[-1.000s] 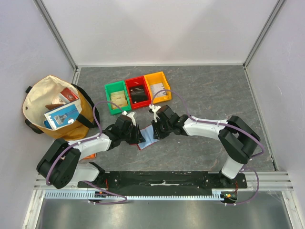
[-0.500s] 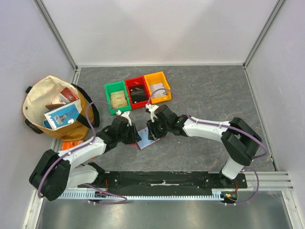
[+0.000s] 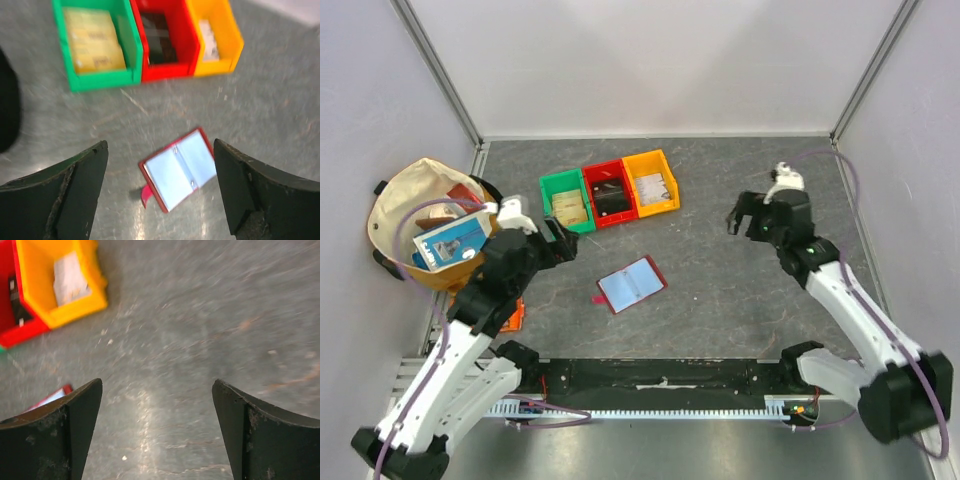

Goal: Take the credit cards out of the card holder
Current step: Reset both arms

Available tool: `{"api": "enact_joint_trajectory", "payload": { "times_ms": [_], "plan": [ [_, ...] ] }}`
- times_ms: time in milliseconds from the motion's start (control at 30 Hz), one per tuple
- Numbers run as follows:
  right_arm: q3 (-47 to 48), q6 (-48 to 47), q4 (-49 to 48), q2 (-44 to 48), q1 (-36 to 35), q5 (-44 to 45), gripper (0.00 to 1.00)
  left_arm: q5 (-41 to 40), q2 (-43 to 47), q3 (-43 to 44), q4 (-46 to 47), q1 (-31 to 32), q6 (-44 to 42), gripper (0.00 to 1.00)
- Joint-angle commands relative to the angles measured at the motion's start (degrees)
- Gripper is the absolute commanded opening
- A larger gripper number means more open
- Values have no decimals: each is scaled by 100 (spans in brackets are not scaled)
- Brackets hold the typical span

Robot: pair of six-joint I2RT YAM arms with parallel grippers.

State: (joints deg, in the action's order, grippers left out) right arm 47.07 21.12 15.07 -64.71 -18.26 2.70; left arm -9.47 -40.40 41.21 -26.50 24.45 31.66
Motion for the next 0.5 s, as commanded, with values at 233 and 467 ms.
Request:
{"api": "enact_joint_trajectory", "payload": {
  "times_ms": [233,467],
  "plan": [
    [-443,-170,392,2926,262,2208,98,-2287,2640,775,-287,-28,-1117,93],
    [-883,-275,58,4088,262,2279,98,-2366,3784,195,285,-19,-1461,93]
  ]
}}
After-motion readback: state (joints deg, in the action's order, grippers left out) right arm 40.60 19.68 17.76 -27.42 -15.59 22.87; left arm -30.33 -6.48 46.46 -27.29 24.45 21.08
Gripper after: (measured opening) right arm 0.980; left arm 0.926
